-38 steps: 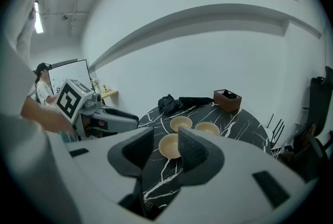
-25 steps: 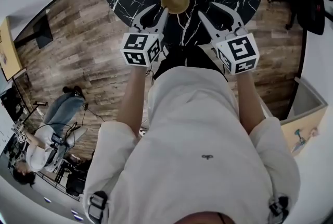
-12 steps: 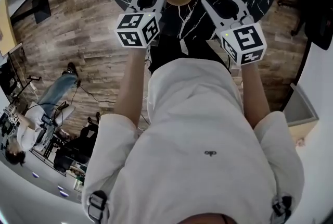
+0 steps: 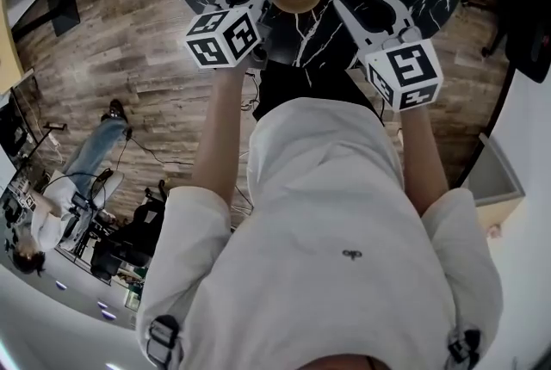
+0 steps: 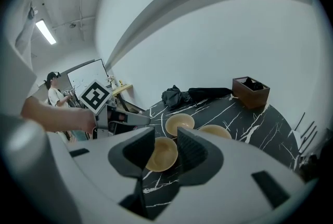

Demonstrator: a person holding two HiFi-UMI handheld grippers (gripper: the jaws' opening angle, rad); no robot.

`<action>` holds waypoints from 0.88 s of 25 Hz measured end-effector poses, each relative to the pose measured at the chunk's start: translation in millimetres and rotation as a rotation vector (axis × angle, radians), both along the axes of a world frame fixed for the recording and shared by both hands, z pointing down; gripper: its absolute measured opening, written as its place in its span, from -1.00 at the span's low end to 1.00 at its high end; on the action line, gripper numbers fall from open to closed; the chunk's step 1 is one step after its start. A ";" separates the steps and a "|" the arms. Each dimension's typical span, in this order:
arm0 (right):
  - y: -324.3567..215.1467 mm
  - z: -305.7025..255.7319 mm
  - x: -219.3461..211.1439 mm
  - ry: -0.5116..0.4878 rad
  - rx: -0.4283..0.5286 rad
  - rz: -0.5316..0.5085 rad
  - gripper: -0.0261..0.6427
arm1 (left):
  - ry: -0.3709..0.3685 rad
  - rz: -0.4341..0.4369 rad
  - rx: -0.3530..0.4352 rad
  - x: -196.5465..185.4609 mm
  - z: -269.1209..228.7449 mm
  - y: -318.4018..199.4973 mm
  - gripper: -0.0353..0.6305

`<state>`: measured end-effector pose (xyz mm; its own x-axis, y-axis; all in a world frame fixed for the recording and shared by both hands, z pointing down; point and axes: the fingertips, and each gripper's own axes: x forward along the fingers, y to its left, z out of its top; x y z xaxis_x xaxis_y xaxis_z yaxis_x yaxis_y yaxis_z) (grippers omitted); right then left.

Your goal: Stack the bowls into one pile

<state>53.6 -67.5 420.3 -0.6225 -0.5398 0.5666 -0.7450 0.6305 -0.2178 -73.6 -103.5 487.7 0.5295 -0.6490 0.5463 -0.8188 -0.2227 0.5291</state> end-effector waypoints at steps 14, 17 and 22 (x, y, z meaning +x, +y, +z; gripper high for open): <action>-2.1 6.7 -0.4 0.021 -0.039 0.049 -0.51 | 0.253 -0.079 -0.170 -8.3 45.3 -32.7 -0.60; -3.3 9.1 3.3 0.028 -0.047 0.066 -0.51 | 0.258 -0.081 -0.192 -9.2 54.3 -37.4 -0.60; -4.6 10.2 5.3 0.033 -0.054 0.099 -0.51 | 0.258 -0.069 -0.227 -7.6 66.6 -43.2 -0.60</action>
<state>58.9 -72.1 430.5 -0.5485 -0.5654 0.6160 -0.8101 0.5418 -0.2240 -81.2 -146.8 554.3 0.6282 -0.5655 0.5344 -0.6605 -0.0246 0.7504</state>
